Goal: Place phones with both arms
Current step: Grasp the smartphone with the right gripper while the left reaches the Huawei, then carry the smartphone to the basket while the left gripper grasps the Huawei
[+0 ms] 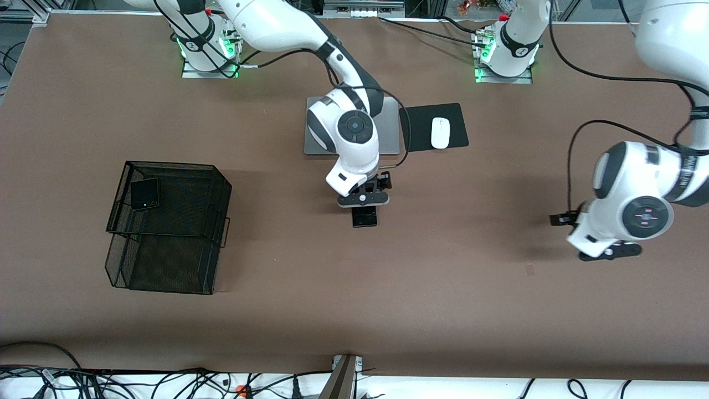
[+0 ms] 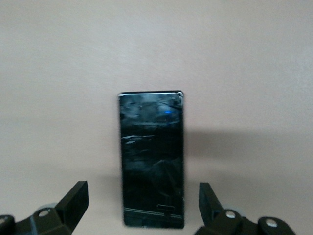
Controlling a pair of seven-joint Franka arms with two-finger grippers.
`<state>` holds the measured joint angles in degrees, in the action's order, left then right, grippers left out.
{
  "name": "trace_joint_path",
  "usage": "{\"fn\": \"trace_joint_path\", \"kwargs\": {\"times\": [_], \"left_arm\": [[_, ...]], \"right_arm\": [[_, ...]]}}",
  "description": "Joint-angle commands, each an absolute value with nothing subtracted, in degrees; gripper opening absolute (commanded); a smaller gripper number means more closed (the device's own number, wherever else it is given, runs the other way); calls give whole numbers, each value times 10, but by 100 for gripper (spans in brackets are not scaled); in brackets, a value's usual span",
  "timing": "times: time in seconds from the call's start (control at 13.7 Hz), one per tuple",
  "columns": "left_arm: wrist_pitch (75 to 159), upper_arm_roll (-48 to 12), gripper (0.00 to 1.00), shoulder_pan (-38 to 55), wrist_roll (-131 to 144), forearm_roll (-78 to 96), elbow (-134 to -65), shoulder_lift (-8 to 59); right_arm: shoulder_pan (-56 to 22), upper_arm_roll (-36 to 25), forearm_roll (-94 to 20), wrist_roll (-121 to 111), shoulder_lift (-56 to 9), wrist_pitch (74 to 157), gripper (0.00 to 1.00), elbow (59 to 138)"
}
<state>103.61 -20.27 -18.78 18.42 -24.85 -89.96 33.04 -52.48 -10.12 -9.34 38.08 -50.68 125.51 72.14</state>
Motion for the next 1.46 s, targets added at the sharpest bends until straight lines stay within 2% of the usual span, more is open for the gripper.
{"fn": "trace_joint_path", "kwargs": {"times": [0.0, 0.37, 0.66, 0.73, 0.88, 0.95, 1.02, 1.17, 1.39], "left_arm": [[1091, -213, 100, -256, 108, -262, -905, 348], [1136, -213, 100, -351, -32, -263, -911, 359], [1210, -214, 100, -439, -90, -261, -977, 366], [1244, -214, 100, -456, -104, -262, -1000, 366], [1342, -214, 100, -484, -149, -262, -1037, 373], [1358, -214, 100, -495, -165, -262, -1041, 379], [1359, -214, 100, -499, -170, -262, -1042, 381], [1361, -214, 100, -511, -171, -262, -1052, 383], [1377, -215, 100, -521, -171, -262, -1059, 395]], "right_arm": [[-522, -101, -86, 381, -538, 1271, 100, 709], [-526, -101, -87, 373, -557, 1317, 100, 710], [-530, -95, -86, 374, -572, 1317, 99, 710], [-530, -95, -86, 374, -572, 1317, 85, 710], [-531, -95, -85, 367, -572, 1317, 37, 708], [-531, -96, -85, 367, -568, 1310, 16, 707], [-531, -96, -85, 367, -562, 1302, 3, 707], [-530, -103, -85, 369, -549, 1262, 0, 702], [-513, -119, -90, 361, -485, 1166, 0, 692]]}}
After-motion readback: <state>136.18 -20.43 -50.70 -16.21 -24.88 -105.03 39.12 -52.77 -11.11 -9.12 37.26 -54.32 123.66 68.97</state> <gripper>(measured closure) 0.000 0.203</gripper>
